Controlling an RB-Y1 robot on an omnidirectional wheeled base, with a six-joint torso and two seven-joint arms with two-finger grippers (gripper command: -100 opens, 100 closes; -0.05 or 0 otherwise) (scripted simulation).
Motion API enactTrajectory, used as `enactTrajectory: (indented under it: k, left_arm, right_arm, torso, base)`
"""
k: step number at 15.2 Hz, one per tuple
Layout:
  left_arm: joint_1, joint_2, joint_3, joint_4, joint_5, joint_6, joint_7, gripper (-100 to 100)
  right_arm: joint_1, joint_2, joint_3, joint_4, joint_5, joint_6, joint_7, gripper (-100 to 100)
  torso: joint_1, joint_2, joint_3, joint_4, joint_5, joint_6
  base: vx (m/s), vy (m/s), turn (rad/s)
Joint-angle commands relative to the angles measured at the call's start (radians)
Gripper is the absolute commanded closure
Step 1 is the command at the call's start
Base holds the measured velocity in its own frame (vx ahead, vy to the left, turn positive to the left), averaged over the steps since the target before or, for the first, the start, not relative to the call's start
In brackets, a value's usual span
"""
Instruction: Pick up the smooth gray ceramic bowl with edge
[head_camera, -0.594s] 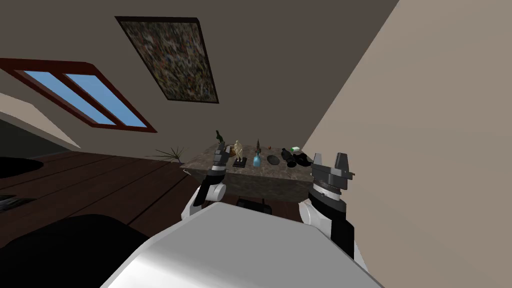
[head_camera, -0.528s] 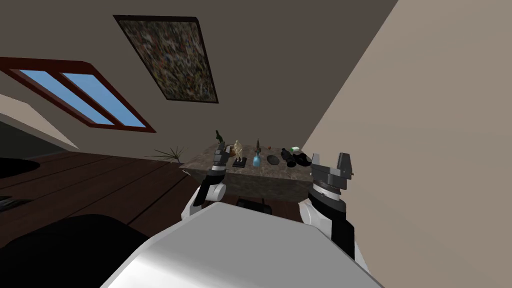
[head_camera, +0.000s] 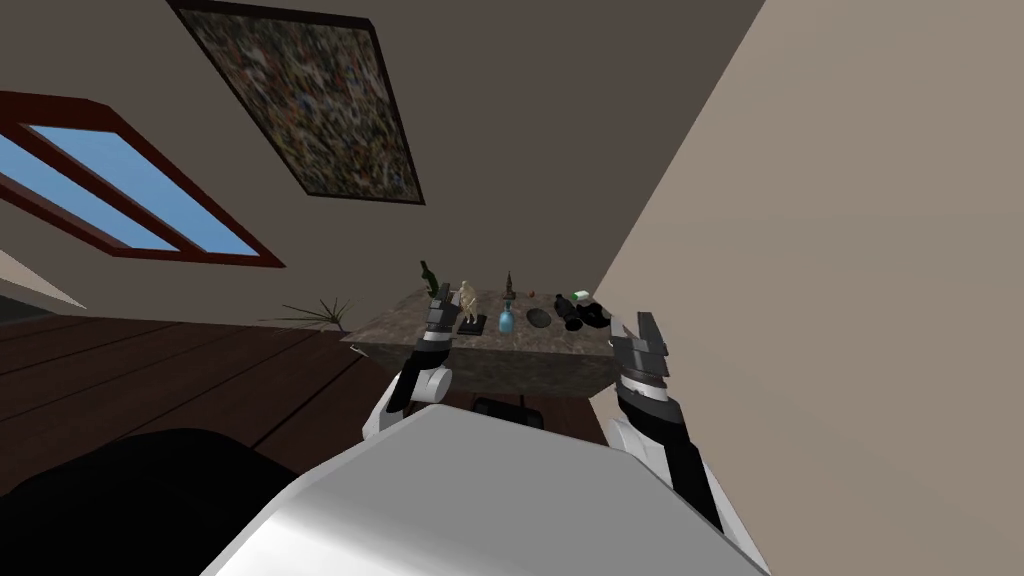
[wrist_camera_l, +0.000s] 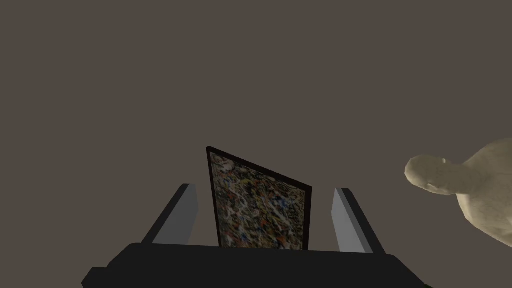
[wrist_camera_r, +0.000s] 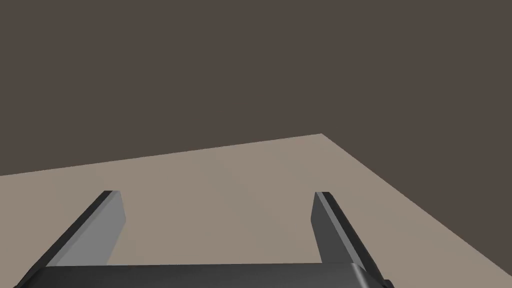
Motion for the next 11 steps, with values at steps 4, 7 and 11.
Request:
enactTrajectory:
  k: [4,7,11]
  left_arm:
    - [0.0,0.0,0.0,0.0,0.0,0.0,0.0,0]
    - [0.0,0.0,0.0,0.0,0.0,0.0,0.0,0]
    - [0.0,0.0,0.0,0.0,0.0,0.0,0.0,0]
  right_arm:
    - [0.037,-0.106,-0.012,0.066,0.019,0.044,0.019,-100]
    - [0.052,-0.155,-0.015,0.095,0.029,0.061,0.029,-100]
    - [0.082,-0.244,-0.019,0.16,0.054,0.097,0.05,-100]
  torso:
    - [0.001,0.0,0.0,0.0,0.0,0.0]
    - [0.001,0.001,0.0,0.0,0.0,0.0]
    - [0.002,0.001,0.001,0.0,0.0,0.0]
  base:
    - [-0.005,-0.031,-0.079]
    - [-0.013,-0.024,-0.068]
    - [-0.013,-0.012,-0.041]
